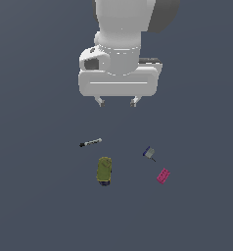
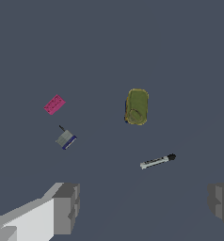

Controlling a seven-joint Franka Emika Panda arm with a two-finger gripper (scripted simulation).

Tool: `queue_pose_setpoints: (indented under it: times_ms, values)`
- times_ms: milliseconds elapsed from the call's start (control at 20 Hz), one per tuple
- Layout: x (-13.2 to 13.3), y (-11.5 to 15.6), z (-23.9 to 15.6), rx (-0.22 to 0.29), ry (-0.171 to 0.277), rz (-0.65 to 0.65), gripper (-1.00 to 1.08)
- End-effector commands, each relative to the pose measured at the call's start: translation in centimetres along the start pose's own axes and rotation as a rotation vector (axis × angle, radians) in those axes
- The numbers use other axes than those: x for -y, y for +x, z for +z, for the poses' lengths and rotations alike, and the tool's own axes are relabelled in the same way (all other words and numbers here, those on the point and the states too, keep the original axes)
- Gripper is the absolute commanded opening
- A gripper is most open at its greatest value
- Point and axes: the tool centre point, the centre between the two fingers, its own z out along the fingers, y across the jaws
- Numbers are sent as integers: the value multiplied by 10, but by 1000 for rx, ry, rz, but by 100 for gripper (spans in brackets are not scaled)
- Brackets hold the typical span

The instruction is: Pick up a designated object from a clutter of objects.

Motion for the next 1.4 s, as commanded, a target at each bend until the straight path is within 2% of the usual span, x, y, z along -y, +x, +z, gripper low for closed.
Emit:
queue_pose_setpoints:
  times_ms: [0,450,750,1350]
  values:
    - [0,0,0,0,0,0,100]
    - [0,-3,6,29,1,-36,100]
    - [1,-2,7,29,1,-33,100]
    - [21,21,32,32,2,59,100]
